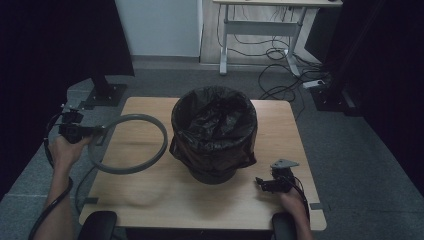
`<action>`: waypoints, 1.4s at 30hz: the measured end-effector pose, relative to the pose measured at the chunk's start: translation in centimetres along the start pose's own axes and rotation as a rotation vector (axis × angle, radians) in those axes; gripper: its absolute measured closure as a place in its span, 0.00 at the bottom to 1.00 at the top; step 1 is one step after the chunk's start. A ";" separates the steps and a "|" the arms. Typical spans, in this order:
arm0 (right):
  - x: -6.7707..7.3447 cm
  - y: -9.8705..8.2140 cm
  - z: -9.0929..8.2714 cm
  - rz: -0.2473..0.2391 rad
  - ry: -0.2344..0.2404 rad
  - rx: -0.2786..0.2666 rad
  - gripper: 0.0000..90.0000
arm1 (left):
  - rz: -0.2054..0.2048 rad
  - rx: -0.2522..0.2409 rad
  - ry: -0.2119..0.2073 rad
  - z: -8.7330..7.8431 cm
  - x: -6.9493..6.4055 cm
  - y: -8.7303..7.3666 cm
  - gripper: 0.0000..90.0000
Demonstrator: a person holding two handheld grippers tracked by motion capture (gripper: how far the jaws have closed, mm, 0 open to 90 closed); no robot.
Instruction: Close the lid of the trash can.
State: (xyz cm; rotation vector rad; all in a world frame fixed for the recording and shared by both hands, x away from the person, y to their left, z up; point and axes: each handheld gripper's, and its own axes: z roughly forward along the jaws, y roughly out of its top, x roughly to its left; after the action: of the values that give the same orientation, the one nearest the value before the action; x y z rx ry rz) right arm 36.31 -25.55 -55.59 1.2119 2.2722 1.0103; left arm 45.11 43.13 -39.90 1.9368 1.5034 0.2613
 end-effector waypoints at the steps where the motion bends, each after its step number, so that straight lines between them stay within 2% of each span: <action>1: 0.0 0.0 0.0 0.000 0.000 0.000 0.13 | 0.000 0.000 -0.003 -0.2 -0.1 0.2 0.88; 8: 0.0 0.0 0.0 0.000 0.000 0.000 0.13 | -0.002 0.003 -0.018 -1.4 -0.5 1.7 0.88; 13: 0.0 0.0 0.0 0.000 0.000 0.000 0.13 | -0.007 -0.009 -0.041 -2.3 -0.7 2.6 0.88; 26: 0.0 0.0 0.0 0.001 0.000 -0.001 0.13 | -0.002 -0.027 -0.065 -4.6 -1.6 4.9 0.88; 34: 0.0 0.0 0.0 0.000 0.001 -0.001 0.13 | 0.014 -0.035 -0.055 -6.2 -2.3 6.4 0.88; 42: 0.0 0.0 0.0 0.001 0.000 -0.003 0.13 | 0.022 -0.045 -0.069 -7.5 -3.2 7.8 0.88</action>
State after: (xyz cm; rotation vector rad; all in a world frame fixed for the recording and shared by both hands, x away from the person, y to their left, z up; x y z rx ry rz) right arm 36.32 -25.54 -55.60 1.2123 2.2701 1.0138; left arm 46.25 42.11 -28.78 1.9086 1.4201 0.2336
